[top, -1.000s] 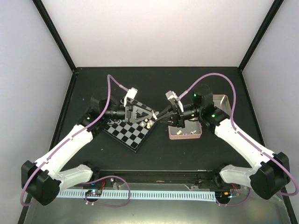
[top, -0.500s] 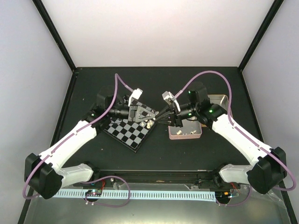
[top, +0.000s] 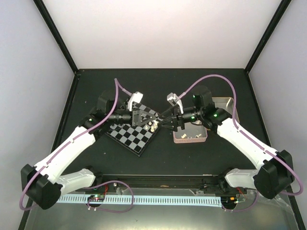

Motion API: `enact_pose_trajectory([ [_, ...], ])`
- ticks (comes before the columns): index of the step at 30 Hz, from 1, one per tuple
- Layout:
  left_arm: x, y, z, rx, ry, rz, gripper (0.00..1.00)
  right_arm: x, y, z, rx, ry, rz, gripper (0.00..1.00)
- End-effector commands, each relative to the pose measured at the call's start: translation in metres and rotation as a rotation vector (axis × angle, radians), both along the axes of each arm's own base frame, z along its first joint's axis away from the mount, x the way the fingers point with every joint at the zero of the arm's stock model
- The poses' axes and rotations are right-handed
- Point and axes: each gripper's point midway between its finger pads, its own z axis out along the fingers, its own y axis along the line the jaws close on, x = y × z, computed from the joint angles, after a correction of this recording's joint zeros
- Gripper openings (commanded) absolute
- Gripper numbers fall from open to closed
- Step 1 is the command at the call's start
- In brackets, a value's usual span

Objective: Set up the chess pieces on the board
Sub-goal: Place the chess piece on the chessboard.

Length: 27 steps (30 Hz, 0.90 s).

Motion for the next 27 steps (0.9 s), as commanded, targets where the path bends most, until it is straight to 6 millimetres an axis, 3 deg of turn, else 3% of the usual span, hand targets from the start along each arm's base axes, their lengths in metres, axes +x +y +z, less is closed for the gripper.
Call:
enact_pose_trajectory([
  [1, 0.016, 0.025, -0.020, 0.157, -0.098, 0.185, 0.02, 0.033, -0.010, -0.017, -0.042, 0.024, -0.218, 0.74],
  [5, 0.033, 0.049, -0.045, 0.287, -0.128, 0.342, 0.01, 0.051, -0.025, -0.023, -0.028, 0.030, -0.376, 0.90],
  [11, 0.053, 0.072, -0.091, 0.509, -0.154, 0.503, 0.02, 0.094, -0.066, -0.046, -0.084, 0.083, -0.759, 0.93],
  [14, 0.055, 0.067, -0.107, 0.644, -0.173, 0.518, 0.02, 0.111, -0.090, -0.063, -0.145, 0.125, -0.946, 0.92],
  [18, 0.061, 0.060, -0.129, 0.735, -0.179, 0.540, 0.02, 0.118, -0.112, -0.077, -0.191, 0.155, -1.089, 0.92],
  [27, 0.069, 0.037, -0.170, 0.754, -0.181, 0.536, 0.01, 0.116, -0.132, -0.094, -0.218, 0.187, -1.195, 0.91],
])
